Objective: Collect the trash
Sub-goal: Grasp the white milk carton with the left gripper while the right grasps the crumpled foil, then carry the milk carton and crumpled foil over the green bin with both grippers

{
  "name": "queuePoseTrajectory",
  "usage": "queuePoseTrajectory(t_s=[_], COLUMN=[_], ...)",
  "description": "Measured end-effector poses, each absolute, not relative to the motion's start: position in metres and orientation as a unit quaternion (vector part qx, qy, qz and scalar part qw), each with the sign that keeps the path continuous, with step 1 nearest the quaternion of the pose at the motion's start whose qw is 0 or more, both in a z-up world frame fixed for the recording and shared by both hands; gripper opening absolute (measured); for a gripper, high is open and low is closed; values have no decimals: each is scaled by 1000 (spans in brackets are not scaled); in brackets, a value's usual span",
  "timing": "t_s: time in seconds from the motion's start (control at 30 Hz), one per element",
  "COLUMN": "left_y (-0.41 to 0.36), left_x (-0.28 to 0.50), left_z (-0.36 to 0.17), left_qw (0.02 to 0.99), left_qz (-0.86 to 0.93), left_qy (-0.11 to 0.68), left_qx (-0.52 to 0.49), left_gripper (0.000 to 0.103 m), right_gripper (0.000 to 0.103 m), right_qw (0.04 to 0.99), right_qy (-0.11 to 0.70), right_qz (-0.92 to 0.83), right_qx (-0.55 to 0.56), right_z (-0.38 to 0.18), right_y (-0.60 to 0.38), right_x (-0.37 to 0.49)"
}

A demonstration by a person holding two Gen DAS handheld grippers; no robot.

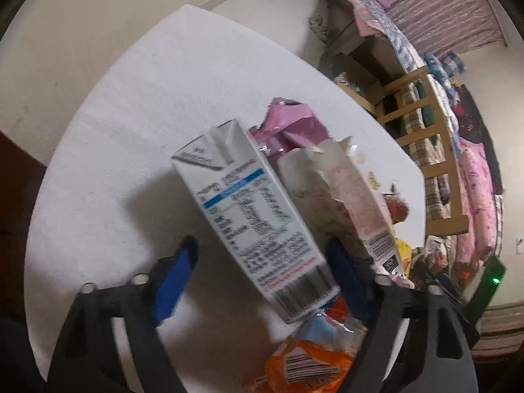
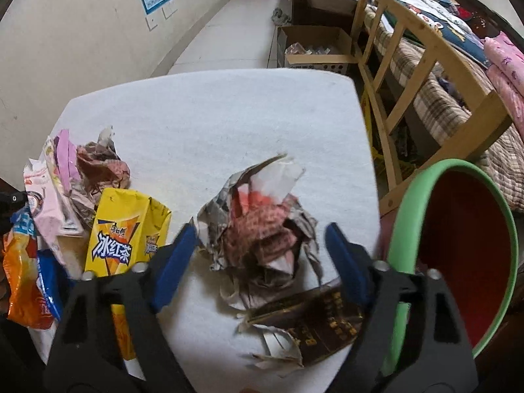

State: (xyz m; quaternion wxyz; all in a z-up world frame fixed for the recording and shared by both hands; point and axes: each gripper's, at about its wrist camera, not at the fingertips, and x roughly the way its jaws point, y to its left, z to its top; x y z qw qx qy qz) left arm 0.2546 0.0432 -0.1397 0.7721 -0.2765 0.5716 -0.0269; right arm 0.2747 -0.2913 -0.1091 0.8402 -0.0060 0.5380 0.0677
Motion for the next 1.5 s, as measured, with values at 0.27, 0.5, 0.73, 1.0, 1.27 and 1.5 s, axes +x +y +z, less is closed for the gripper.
queuePoseTrajectory(t_s=[0.27, 0.5, 0.73, 1.0, 1.27, 1.5], left_y=[47, 60, 72, 70, 41, -2], left_x=[255, 239, 215, 188, 174, 172], left_z=[-120, -90, -65, -36, 0, 17], left_qw=[787, 816, 834, 852, 868, 874], left_qz=[-28, -5, 10, 5, -23, -61], left_qy=[559, 535, 523, 503, 481, 472], left_qx=[-259, -219, -177, -147, -123, -100], left_gripper=[45, 43, 40, 40, 40, 40], right_gripper=[46, 46, 46, 46, 46, 46], right_qw=[851, 868, 877, 884, 893, 901], right_qy=[520, 490, 473, 457, 440, 426], right_qz=[69, 77, 88, 99, 95, 80], right_qx=[-12, -16, -4, 5, 19, 26], right_z=[-97, -64, -40, -20, 1, 19], right_y=[-286, -281, -279, -277, -293, -318], right_x=[269, 252, 232, 207, 185, 167])
